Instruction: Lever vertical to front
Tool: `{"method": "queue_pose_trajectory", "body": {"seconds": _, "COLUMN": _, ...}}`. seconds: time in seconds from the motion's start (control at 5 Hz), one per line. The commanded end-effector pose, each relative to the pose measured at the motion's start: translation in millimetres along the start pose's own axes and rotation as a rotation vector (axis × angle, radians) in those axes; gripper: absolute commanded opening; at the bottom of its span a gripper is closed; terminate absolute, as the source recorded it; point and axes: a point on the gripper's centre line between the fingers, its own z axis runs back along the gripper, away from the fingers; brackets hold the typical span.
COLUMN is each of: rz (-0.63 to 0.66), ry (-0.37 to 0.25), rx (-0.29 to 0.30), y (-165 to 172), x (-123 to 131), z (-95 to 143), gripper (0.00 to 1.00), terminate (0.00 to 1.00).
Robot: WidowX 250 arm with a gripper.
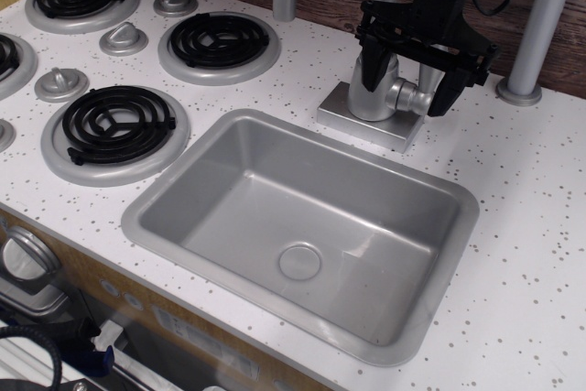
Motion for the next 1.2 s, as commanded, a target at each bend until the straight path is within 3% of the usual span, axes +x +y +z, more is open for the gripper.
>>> {"method": "queue_pose_trajectory", "body": {"seconds": 0.0, "rz": 0.0, "ry": 0.0, "rx": 0.0, "y": 0, "x": 0, "z": 0, "gripper": 1.0, "terminate": 0.0}}
{"method": "queue_pose_trajectory", "body": {"seconds": 0.2, "rz": 0.037, "ry": -0.086, "rx": -0.035, "y": 2, "x": 11, "z": 6, "gripper": 1.0, "terminate": 0.0}}
{"method": "queue_pose_trajectory", "body": {"seconds": 0.6, "rz": -0.035, "ry": -0.299, "rx": -0.047, "y": -2, "x": 33, "z": 13, "gripper": 1.0, "terminate": 0.0}}
{"method": "queue_pose_trajectory", "body": {"seconds": 0.8, "rz": -0.063, "ry": -0.363, "rx": -0.008, "y": -3, "x": 41, "z": 13, "gripper": 1.0, "terminate": 0.0}}
{"method": "queue_pose_trajectory", "body": {"seconds": 1.0, "rz": -0.082, "ry": -0.388, "rx": 0.022, "y": -4, "x": 45, "z": 12, "gripper": 1.0, "terminate": 0.0}}
